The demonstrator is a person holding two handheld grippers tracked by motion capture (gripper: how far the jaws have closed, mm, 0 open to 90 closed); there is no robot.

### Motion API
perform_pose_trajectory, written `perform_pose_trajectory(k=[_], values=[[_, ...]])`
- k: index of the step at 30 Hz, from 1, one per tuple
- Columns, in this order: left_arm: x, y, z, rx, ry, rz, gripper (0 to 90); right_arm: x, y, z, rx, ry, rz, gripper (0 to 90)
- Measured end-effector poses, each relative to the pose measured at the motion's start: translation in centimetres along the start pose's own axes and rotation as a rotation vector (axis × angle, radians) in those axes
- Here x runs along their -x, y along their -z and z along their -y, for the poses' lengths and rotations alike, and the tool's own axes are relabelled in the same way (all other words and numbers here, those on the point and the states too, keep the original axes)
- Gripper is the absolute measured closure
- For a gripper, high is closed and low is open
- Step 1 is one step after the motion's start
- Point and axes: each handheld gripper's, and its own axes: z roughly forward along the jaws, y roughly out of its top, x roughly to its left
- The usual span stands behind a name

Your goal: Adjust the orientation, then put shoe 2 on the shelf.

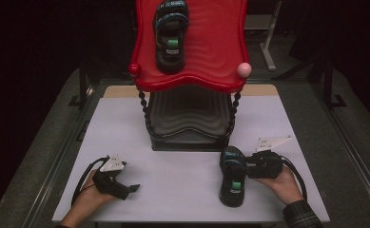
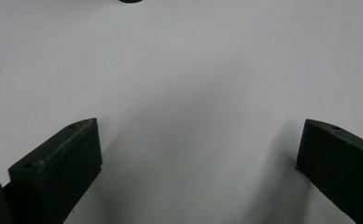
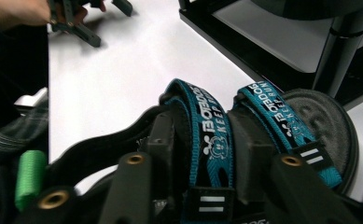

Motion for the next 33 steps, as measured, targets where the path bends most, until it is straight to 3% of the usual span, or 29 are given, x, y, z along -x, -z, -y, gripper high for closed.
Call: perform_pose_trajectory(k=[13, 33], values=[[0.0, 0.0, 0.0, -0.001, 0.002, 0.0, 0.0, -0.4, 1.3, -0.5, 0.018, -0.01, -0.005, 67.2], [0.0, 0.0, 0.0, -0.001, -0.002, -0.001, 0.0, -1.8, 8.4, -5.3, 0.139, 0.027, 0.049, 67.3]])
